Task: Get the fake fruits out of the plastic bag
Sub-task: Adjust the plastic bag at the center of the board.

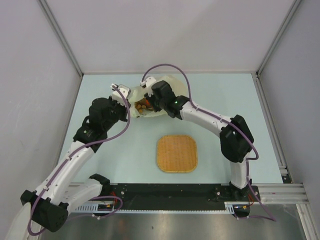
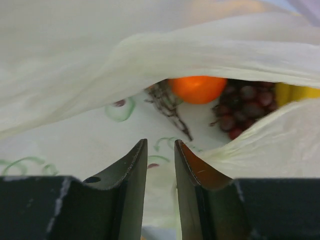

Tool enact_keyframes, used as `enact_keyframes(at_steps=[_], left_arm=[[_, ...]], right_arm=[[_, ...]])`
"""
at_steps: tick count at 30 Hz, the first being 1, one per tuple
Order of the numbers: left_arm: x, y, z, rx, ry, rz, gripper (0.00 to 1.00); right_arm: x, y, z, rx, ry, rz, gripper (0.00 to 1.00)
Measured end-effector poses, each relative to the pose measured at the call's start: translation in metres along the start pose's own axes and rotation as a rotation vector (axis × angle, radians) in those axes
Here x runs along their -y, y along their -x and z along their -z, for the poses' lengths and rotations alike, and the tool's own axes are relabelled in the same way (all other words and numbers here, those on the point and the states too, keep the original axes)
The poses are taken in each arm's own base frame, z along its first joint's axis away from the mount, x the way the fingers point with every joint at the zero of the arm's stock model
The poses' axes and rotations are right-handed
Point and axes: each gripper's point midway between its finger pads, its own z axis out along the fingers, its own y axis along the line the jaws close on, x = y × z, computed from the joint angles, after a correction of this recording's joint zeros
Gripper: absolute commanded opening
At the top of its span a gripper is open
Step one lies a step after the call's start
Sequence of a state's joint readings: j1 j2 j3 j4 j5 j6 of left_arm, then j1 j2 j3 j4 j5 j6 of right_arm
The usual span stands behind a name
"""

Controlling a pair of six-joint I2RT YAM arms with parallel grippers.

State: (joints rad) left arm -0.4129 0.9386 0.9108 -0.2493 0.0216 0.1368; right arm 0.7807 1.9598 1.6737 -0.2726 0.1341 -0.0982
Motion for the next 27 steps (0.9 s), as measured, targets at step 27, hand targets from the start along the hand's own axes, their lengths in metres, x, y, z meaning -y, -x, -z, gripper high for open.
enact_keyframes(at_steps=[27], left_arm=[[0.003, -0.045, -0.010, -0.073, 0.039, 0.113, 0.00]], right_arm=[[0.151, -0.064, 0.071, -0.085, -0.252, -0.117, 0.39]])
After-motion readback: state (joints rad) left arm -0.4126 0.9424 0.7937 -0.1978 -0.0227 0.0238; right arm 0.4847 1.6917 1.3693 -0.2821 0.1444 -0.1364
